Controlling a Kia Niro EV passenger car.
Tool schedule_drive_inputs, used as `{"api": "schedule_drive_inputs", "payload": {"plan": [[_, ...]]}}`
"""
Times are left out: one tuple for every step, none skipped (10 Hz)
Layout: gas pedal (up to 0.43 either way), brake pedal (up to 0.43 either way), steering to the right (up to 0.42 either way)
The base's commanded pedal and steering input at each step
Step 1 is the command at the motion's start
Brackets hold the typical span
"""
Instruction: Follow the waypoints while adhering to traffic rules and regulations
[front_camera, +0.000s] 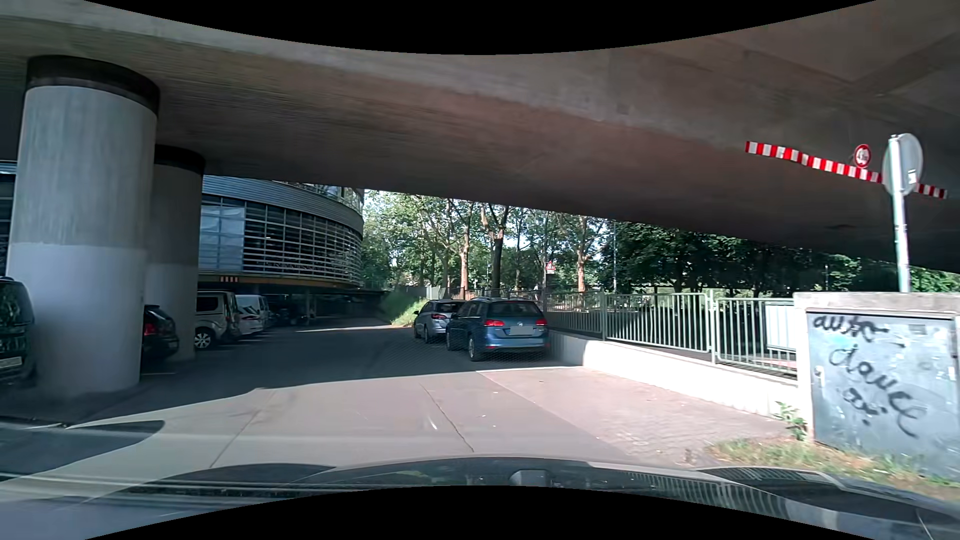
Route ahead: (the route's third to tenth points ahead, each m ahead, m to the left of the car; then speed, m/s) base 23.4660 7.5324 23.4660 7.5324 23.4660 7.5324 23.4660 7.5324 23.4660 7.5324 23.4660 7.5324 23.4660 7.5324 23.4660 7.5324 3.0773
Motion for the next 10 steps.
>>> {"api": "schedule_drive_inputs", "payload": {"plan": [[0.059, 0.000, -0.339], [0.059, 0.000, -0.331], [0.059, 0.000, -0.314], [0.059, 0.000, -0.288], [0.059, 0.000, -0.263], [0.059, 0.000, -0.234], [0.059, 0.000, -0.210], [0.047, 0.000, -0.193], [0.047, 0.000, -0.174], [0.028, 0.000, -0.159]]}}
